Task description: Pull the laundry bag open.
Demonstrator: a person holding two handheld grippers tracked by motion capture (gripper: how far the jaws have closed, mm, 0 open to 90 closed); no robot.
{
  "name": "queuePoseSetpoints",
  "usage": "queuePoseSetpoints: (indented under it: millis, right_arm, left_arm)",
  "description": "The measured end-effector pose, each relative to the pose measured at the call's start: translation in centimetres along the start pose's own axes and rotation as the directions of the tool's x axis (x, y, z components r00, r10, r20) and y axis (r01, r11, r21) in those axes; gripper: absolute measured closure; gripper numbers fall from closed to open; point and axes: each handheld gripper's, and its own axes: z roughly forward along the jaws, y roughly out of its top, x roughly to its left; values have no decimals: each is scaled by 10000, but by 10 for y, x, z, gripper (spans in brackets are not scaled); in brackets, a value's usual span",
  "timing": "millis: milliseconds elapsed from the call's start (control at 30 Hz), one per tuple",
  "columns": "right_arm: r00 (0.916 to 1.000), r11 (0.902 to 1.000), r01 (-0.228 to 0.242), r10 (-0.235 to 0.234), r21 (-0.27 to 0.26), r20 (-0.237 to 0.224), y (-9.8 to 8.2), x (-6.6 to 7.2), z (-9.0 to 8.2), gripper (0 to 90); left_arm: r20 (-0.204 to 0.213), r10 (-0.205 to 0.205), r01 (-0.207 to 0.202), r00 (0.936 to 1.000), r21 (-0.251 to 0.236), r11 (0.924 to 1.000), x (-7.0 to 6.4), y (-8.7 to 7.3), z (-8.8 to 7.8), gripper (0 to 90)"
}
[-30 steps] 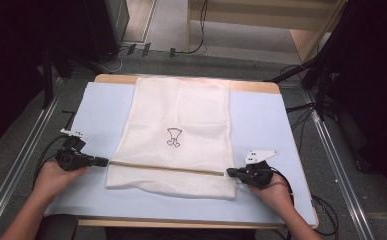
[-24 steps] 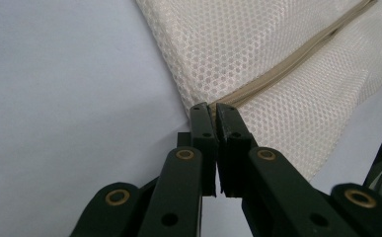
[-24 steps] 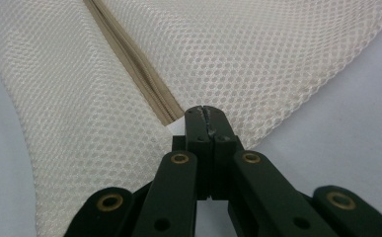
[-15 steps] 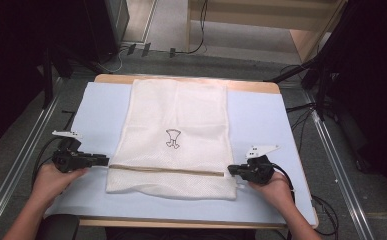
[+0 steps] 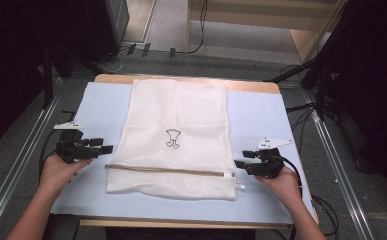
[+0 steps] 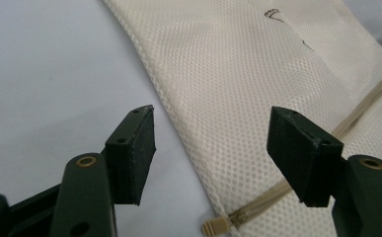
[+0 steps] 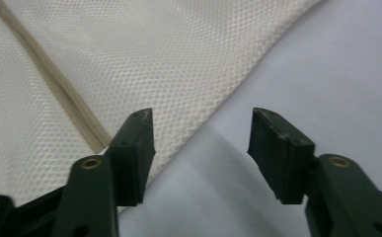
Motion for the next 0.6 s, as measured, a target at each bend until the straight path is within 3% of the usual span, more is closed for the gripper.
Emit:
queuePoseSetpoints:
  millis: [200, 600]
  right_arm:
    - [9984, 9990, -442, 444, -55, 361, -4, -11, -3, 344]
    - [9941, 9966, -815, 821, -116, 704, -13, -19, -6, 309]
  left_arm:
    - [-372, 175, -181, 9992, -157, 9997, 2, 4, 10, 331]
    - [-611, -109, 121, 9981, 189, 9997, 13, -4, 15, 306]
